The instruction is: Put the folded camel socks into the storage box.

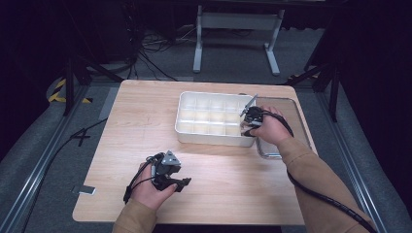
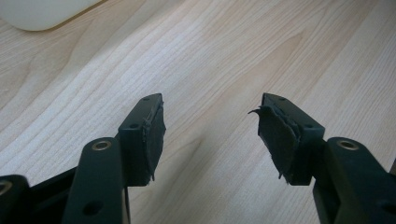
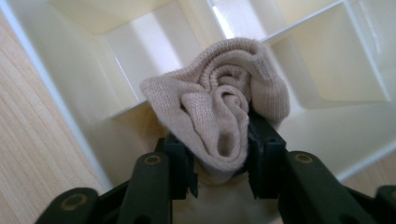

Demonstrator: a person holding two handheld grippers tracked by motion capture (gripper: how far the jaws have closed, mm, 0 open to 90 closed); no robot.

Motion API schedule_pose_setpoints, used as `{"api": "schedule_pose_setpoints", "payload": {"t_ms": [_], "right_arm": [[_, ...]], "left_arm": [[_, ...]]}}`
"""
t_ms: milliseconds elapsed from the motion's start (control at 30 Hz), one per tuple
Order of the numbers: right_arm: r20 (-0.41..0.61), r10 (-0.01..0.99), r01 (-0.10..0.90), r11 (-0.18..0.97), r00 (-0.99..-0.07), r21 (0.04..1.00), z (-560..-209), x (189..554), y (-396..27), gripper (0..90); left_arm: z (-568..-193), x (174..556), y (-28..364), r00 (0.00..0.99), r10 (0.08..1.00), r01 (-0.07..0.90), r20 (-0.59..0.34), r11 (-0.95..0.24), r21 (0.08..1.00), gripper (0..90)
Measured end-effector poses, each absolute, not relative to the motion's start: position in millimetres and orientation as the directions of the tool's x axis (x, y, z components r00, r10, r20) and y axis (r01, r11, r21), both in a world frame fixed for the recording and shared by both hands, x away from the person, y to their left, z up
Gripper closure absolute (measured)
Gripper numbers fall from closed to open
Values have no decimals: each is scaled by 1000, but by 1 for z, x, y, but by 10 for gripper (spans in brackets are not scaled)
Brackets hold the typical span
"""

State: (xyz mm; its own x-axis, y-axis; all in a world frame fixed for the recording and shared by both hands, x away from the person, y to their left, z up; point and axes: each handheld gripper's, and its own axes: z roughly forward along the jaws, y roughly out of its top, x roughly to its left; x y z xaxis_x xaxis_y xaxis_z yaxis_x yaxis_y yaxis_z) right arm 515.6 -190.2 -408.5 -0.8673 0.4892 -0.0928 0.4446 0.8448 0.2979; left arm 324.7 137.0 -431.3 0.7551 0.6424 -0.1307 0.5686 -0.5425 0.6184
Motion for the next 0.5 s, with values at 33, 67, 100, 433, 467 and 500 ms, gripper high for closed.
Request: {"api": "schedule_pose_setpoints", "payload": {"t_ms": [33, 67, 100, 433, 467, 500], "right_arm": [[-86, 497, 451, 837, -864, 311, -407, 515, -192, 618], [-76, 499, 449, 828, -863, 334, -405, 515, -195, 612], [-76, 501, 450, 826, -862, 340, -403, 514, -196, 601], [-51, 564, 469, 731, -825, 496, -377, 496, -213, 481], [-48, 574, 472, 714, -817, 517, -374, 493, -216, 479], [-40, 584, 475, 697, -811, 537, -371, 490, -219, 474]], "left_arm": [[-431, 325, 137, 753, 645, 571, -133, -538, 620, 414], [-431, 325, 137, 753, 644, 570, -134, -538, 621, 414], [-431, 325, 136, 753, 644, 571, -135, -537, 621, 414], [-429, 330, 130, 763, 632, 561, -136, -542, 626, 414], [-429, 330, 130, 765, 630, 558, -135, -543, 627, 415], [-429, 331, 130, 766, 628, 557, -136, -543, 629, 414]]}}
